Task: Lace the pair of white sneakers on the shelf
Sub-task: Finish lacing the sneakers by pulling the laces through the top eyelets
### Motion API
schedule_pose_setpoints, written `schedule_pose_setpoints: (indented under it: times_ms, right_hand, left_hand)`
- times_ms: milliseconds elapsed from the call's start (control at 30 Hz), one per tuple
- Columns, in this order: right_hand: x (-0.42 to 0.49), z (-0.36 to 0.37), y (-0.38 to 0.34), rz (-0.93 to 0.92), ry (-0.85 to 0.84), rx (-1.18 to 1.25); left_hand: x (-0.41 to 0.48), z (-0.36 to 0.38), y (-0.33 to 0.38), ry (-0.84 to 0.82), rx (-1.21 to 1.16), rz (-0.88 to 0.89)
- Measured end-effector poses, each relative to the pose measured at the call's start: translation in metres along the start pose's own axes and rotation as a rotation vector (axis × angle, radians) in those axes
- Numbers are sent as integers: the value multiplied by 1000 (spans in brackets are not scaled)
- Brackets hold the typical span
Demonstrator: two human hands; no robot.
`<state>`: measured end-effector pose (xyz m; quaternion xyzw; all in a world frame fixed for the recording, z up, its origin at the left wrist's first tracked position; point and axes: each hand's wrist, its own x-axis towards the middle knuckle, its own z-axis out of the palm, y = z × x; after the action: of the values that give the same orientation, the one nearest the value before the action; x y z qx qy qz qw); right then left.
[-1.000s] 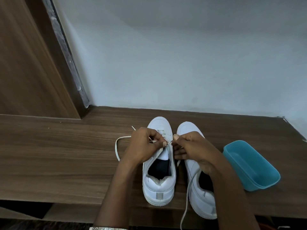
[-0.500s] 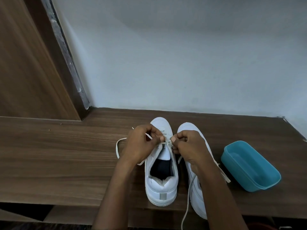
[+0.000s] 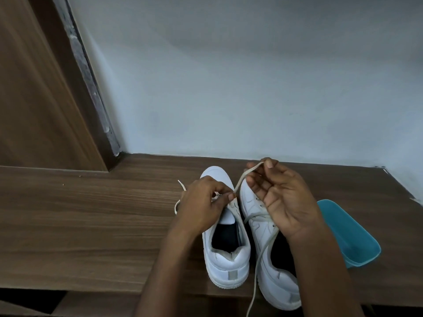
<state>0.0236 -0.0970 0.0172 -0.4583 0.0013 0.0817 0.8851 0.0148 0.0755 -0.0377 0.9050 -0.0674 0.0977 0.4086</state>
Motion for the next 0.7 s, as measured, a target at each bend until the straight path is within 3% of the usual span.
schedule_pose_setpoints:
  times_ms: [100, 267, 367, 533, 633, 700]
  right_hand:
    - [0, -6, -6, -29, 20, 55]
    - [5, -11, 1, -77, 143, -338]
    - [-2, -4, 8, 70, 38, -577]
    - [-9, 3, 15, 251, -196, -631]
    - [-5, -1, 17, 192, -204, -717]
    - [-2, -2, 19, 49, -148, -722]
  left_hand:
    - [0, -1, 1, 38, -16, 43]
    - [0, -9, 21, 105, -322, 52]
    - [0, -13, 32, 90, -461, 74]
    - [-3, -18, 34, 51, -648, 41]
    - [-2, -23, 26, 71, -619, 19]
    - [-1, -23, 20, 125, -577, -25]
